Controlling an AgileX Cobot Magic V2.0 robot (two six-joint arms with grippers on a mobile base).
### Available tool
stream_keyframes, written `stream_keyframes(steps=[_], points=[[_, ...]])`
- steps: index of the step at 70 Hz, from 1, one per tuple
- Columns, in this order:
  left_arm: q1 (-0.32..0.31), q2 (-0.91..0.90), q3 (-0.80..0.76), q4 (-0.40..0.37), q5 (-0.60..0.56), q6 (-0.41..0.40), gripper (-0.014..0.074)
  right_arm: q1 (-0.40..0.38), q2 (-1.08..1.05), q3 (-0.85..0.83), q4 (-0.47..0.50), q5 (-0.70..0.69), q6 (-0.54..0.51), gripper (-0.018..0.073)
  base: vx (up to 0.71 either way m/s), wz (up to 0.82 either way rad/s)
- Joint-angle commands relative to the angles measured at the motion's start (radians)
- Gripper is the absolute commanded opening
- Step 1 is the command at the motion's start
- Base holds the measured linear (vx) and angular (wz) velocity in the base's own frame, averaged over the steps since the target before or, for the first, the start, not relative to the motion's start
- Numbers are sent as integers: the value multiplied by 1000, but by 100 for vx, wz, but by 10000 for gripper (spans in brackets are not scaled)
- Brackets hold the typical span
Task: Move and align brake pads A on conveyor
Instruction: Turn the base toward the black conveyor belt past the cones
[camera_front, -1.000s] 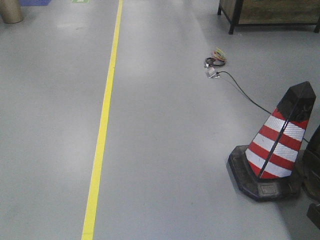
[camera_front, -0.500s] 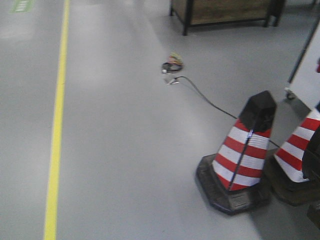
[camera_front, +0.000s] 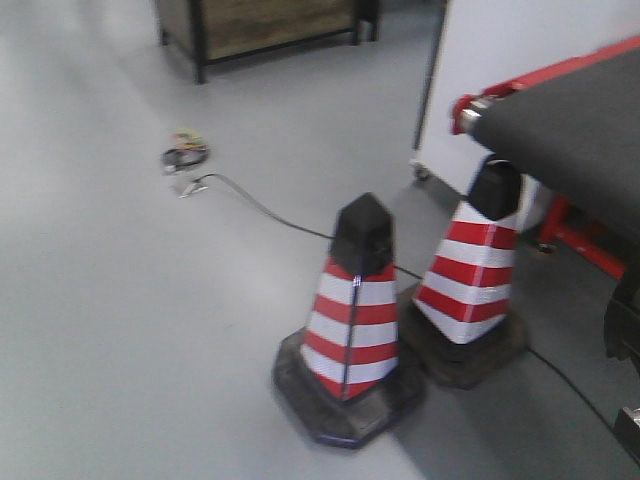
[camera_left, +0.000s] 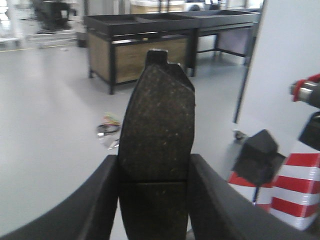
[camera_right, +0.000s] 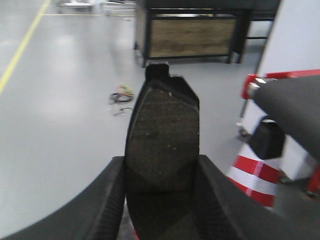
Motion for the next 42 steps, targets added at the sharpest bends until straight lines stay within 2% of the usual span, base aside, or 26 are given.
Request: stream_keyframes(steps=[1, 42], points=[[-2, 15, -26, -1, -98, -1, 146, -1, 0, -31, -8, -96, -1, -3, 26, -77], [-2, 15, -26, -1, -98, -1, 146, -1, 0, -31, -8, -96, -1, -3, 23, -82]])
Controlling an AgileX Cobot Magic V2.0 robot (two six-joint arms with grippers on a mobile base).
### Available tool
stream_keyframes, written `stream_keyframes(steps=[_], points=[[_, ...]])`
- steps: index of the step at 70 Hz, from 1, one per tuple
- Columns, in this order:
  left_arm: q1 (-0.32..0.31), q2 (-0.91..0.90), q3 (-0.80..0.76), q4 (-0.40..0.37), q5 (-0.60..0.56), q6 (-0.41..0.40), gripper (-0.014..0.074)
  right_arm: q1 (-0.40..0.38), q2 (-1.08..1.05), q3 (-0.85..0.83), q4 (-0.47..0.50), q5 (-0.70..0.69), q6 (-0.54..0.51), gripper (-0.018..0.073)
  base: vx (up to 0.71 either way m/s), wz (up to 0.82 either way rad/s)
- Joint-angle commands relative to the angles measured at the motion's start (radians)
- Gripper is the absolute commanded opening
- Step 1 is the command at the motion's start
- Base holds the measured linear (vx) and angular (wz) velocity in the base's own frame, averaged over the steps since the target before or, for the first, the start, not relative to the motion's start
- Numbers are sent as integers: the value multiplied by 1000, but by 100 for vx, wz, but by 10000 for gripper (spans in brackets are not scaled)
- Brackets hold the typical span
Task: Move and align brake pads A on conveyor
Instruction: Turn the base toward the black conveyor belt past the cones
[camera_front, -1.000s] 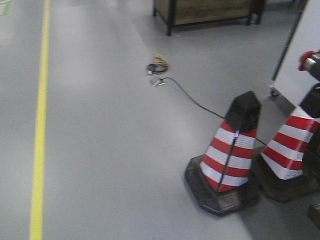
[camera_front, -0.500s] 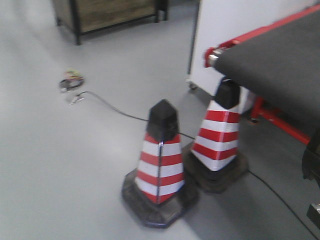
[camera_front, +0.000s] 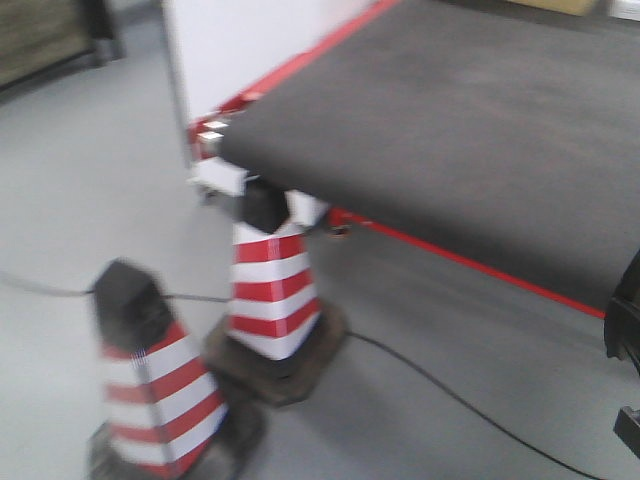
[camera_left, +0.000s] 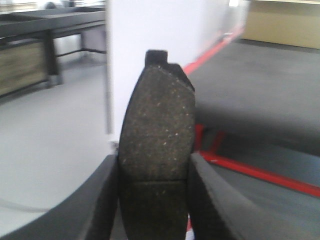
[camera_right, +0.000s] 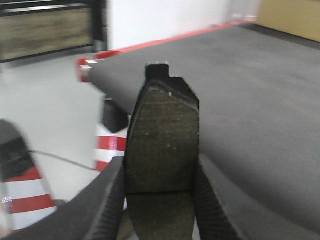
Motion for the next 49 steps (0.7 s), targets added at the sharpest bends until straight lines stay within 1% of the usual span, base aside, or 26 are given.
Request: stream_keyframes(steps=[1, 14, 23, 34, 49], points=[[-2, 15, -26, -1, -98, -1, 146, -1, 0, -31, -8, -96, -1, -3, 21, -81], [-2, 15, -26, -1, -98, -1, 146, -1, 0, -31, -8, -96, -1, -3, 21, -76], [-2, 15, -26, -1, -98, -1, 146, -1, 0, -31, -8, -96, -1, -3, 22, -58], [-2, 15, -26, -1, -98, -1, 146, -1, 0, -31, -8, -96, -1, -3, 24, -40], [-2, 15, -26, -1, -98, -1, 146, -1, 0, -31, -8, -96, -1, -3, 28, -24]])
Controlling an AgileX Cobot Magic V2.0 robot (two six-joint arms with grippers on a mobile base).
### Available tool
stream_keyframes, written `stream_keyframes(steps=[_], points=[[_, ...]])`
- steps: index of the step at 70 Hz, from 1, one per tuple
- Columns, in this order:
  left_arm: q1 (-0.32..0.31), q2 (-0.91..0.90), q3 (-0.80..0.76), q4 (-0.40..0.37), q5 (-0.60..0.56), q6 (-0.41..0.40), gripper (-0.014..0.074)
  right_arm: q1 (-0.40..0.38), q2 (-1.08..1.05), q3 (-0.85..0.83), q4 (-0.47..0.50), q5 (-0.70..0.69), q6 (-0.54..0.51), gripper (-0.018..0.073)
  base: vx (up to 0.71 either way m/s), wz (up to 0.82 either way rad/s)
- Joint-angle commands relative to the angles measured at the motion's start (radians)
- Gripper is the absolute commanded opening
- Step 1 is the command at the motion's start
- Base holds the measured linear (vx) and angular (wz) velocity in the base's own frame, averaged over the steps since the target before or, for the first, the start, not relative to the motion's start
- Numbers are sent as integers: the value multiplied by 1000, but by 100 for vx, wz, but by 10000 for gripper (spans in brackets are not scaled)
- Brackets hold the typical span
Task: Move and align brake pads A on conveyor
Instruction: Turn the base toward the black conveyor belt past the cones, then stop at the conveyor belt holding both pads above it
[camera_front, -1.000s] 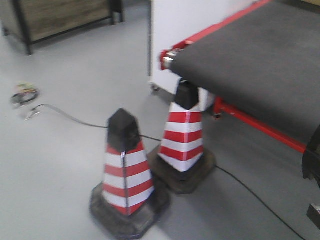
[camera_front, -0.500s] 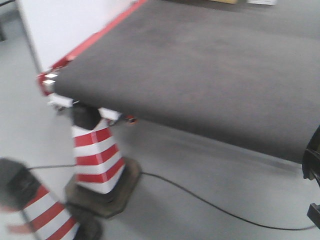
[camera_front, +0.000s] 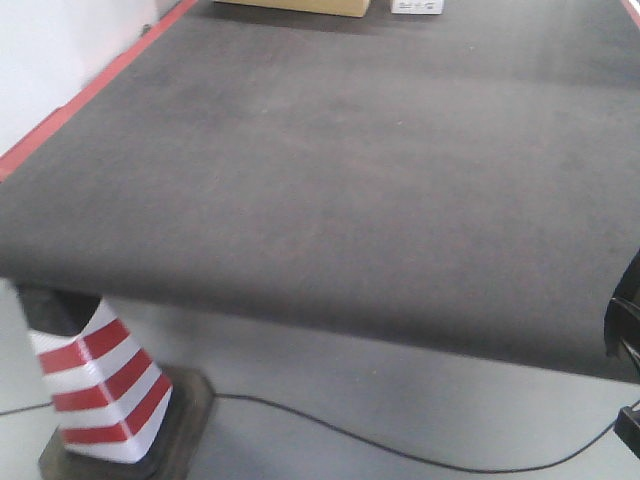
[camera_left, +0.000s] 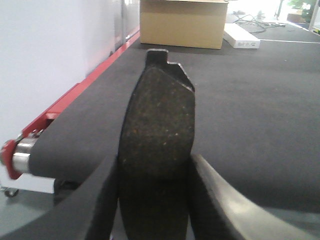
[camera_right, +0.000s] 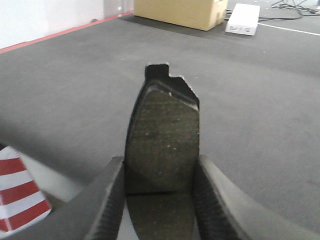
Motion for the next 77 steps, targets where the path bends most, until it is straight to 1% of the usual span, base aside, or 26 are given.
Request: stream_keyframes(steps=[1, 46, 77], points=[[-2, 15, -26, -1, -98, -1, 146, -1, 0, -31, -8, -96, -1, -3, 29, -20], [-2, 15, -26, -2, -98, -1, 146, -1, 0, -31, -8, -96, -1, -3, 28, -24], [-2, 15, -26, -2, -98, -1, 146, -1, 0, -31, -8, -95, -1, -3, 14, -16]])
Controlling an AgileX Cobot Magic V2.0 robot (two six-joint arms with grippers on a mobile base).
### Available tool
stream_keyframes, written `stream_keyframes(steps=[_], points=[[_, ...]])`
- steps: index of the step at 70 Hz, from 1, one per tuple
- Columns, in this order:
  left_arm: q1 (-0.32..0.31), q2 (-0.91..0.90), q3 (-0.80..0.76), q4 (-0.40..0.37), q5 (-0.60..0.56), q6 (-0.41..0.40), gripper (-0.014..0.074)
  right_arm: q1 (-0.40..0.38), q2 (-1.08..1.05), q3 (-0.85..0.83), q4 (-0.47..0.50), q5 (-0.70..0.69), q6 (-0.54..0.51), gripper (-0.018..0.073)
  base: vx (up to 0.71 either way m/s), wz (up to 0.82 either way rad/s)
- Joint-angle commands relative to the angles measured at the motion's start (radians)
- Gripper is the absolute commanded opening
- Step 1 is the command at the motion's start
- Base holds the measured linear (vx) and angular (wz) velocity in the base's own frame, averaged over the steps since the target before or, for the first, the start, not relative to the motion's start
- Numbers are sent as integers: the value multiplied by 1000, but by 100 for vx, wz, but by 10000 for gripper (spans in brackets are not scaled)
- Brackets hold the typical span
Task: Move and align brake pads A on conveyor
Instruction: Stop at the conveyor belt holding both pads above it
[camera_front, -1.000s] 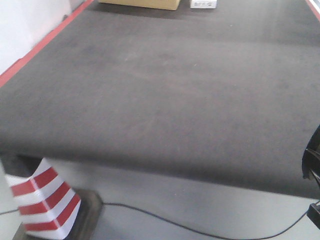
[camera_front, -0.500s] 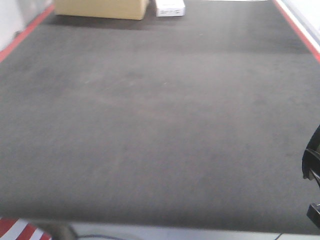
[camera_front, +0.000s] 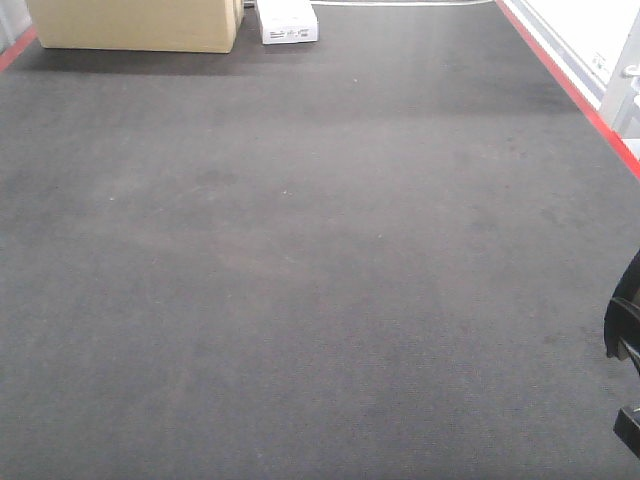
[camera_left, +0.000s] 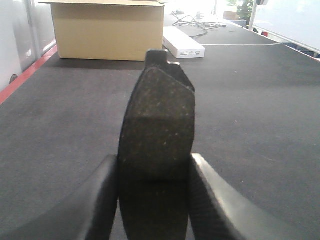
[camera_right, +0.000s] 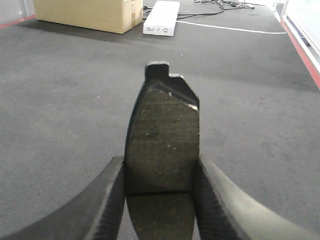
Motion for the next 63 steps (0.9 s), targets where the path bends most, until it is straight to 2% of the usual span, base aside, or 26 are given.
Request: stream_keyframes(steps=[1, 63], points=[[-2, 15, -26, -2, -98, -1, 146, -1, 0, -31, -8, -95, -1, -3, 4, -4], [-2, 15, -26, -2, -98, -1, 146, -1, 0, -31, -8, -95, -1, -3, 0, 0]])
